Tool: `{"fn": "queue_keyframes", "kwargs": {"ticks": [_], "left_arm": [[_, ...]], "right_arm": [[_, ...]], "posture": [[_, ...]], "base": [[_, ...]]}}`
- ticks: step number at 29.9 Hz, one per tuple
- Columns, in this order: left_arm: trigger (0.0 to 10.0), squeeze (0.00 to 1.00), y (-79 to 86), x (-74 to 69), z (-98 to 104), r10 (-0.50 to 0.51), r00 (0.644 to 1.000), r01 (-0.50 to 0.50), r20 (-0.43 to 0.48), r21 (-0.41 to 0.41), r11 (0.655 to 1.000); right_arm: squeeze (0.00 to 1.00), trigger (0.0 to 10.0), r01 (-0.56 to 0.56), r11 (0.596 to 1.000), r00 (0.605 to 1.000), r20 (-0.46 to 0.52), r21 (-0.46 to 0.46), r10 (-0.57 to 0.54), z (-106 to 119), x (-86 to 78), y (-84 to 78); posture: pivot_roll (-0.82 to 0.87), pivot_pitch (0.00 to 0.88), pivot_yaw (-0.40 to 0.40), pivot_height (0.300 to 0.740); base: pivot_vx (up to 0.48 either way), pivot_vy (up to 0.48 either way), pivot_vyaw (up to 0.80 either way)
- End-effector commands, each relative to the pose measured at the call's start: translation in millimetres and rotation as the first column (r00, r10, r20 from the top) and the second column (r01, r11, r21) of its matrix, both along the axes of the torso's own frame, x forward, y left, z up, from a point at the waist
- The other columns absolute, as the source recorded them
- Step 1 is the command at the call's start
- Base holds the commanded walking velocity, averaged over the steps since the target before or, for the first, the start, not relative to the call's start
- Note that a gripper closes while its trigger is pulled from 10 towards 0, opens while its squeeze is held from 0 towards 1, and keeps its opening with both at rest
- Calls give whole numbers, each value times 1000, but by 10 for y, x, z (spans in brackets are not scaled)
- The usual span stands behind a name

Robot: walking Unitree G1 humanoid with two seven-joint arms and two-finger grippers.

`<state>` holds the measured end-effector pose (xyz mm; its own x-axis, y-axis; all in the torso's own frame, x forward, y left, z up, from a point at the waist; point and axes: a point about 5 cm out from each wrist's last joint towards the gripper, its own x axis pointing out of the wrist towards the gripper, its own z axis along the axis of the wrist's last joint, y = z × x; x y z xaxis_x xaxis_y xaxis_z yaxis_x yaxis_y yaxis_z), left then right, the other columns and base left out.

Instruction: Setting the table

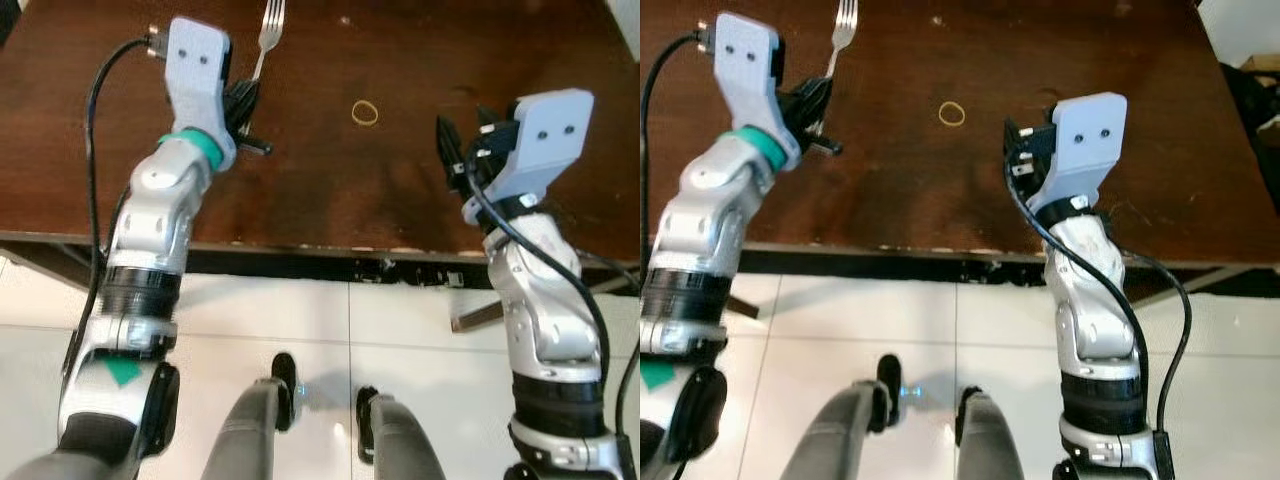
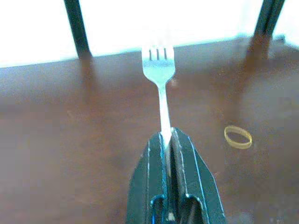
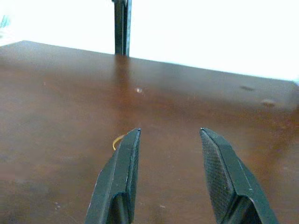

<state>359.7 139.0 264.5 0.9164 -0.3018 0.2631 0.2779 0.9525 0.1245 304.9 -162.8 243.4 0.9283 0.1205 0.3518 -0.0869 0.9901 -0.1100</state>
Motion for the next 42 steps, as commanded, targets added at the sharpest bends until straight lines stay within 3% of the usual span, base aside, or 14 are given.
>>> {"fn": "queue_keyframes", "kwargs": {"ticks": [1,11,22,34,42], "left_arm": [[10000,0,12,-81,13,24,999,-24,26,-4,1000],[10000,0,13,-249,-66,90,995,-89,41,-20,996],[10000,0,55,-218,-91,152,988,-152,12,-24,988],[10000,0,10,-197,-96,138,990,-138,2,-16,990],[10000,0,-81,-218,-201,52,998,-52,-47,18,999]], "right_arm": [[0,10000,22,1000,1000,-16,18,-21,-75,-8,-39],[0,10000,45,996,998,-38,74,-43,-166,6,-29],[0,10000,68,995,997,-32,73,-66,-145,17,-105],[0,10000,93,993,996,-22,75,-92,-148,5,-139],[0,10000,105,991,994,-28,77,-103,-184,-11,-151]], "posture": [[18,59,57,740],[24,38,41,740],[-8,43,23,740],[-22,37,41,740],[-27,29,49,740]], "base": [[0,0,0],[0,0,0],[0,0,0],[0,0,0],[0,0,0]]}}
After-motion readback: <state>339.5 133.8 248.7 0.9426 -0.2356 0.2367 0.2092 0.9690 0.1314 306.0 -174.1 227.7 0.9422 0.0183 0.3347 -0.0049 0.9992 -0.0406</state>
